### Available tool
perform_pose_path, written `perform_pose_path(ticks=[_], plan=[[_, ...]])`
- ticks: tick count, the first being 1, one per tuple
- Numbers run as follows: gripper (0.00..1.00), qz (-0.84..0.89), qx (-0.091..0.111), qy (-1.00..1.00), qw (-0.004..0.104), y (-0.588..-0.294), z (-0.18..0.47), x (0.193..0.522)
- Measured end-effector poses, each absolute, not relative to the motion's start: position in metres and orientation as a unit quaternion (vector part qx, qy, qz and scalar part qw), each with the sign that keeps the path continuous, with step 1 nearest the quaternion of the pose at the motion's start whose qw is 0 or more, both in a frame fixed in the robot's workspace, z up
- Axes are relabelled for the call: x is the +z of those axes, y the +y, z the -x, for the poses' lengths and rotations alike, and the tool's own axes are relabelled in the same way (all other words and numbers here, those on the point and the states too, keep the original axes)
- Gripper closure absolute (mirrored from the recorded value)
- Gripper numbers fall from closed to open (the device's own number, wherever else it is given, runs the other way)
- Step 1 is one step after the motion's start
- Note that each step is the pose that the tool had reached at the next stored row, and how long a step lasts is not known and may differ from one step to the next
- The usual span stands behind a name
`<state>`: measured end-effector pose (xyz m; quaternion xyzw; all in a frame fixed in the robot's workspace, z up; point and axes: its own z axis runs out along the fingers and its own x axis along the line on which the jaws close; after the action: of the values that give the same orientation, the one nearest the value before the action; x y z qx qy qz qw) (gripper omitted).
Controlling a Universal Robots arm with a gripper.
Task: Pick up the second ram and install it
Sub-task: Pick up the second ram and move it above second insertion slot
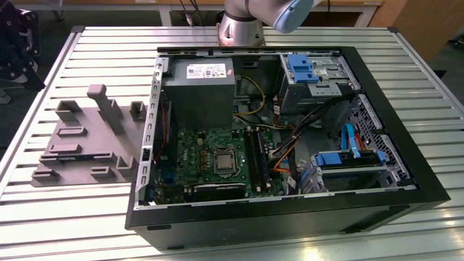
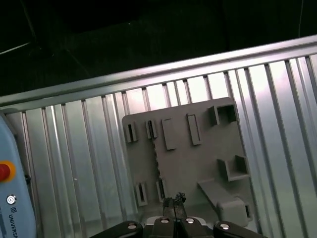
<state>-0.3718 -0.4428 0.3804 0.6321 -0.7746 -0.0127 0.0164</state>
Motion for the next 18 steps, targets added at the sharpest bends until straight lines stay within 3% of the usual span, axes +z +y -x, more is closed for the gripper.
perform_pose_path(ticks=[18], plan=[[0.89, -0.702, -0.011, -0.712, 0.017, -0.4428, 0.3718, 0.3804]])
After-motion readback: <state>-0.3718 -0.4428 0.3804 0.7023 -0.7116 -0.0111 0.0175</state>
